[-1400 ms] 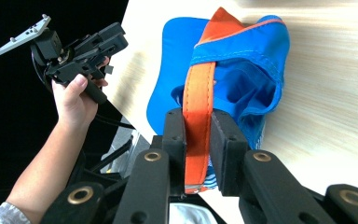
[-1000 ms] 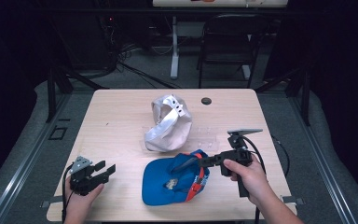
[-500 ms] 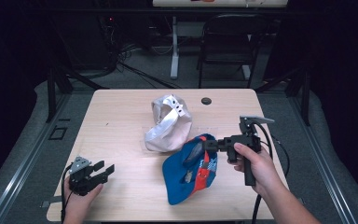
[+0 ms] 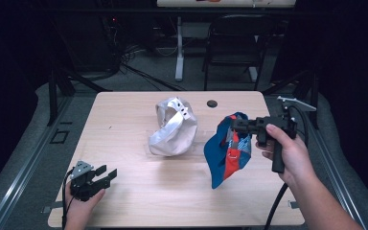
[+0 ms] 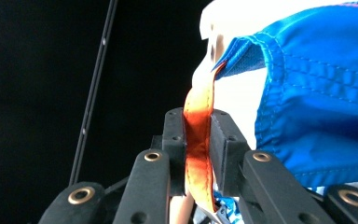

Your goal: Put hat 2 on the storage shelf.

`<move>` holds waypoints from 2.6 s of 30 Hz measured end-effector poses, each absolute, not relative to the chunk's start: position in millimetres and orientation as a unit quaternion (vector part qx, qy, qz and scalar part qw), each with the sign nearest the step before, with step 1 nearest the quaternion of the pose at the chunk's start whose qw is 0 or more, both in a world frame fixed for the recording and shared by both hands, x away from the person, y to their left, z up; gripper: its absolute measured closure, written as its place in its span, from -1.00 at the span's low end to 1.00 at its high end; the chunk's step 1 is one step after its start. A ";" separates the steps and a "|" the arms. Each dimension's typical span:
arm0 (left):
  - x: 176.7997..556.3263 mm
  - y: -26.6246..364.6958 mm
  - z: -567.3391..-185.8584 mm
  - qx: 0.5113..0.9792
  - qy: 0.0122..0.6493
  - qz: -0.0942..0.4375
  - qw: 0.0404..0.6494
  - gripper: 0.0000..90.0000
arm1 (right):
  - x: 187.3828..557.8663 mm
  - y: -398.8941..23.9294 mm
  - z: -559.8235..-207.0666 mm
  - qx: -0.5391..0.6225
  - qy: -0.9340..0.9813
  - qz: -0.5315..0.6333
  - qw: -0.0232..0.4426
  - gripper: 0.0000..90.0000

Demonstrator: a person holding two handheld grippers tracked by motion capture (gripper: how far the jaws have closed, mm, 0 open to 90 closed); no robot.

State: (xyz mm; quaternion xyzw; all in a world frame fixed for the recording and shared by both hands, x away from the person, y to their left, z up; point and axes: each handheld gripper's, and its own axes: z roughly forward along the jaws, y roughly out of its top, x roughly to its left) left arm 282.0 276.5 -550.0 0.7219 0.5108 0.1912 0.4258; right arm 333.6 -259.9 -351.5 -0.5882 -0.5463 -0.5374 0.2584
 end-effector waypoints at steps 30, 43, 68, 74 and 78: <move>283.6 276.8 -550.5 0.725 0.510 0.191 0.421 0.10 | 406.4 -254.1 -313.8 -0.625 -0.514 -0.553 0.196 0.72; 284.0 276.3 -550.6 0.726 0.508 0.190 0.422 0.10 | 419.0 -242.7 -310.7 -0.631 -0.524 -0.542 0.184 0.72; 283.4 275.8 -552.2 0.724 0.510 0.192 0.422 0.10 | 422.9 -240.8 -321.8 -0.635 -0.533 -0.529 0.180 0.72; 283.6 275.2 -552.6 0.724 0.511 0.193 0.421 0.10 | 424.3 -238.8 -326.4 -0.638 -0.526 -0.532 0.185 0.72; 283.7 275.1 -553.0 0.722 0.512 0.192 0.424 0.10 | 423.0 -240.1 -318.1 -0.637 -0.527 -0.538 0.166 0.72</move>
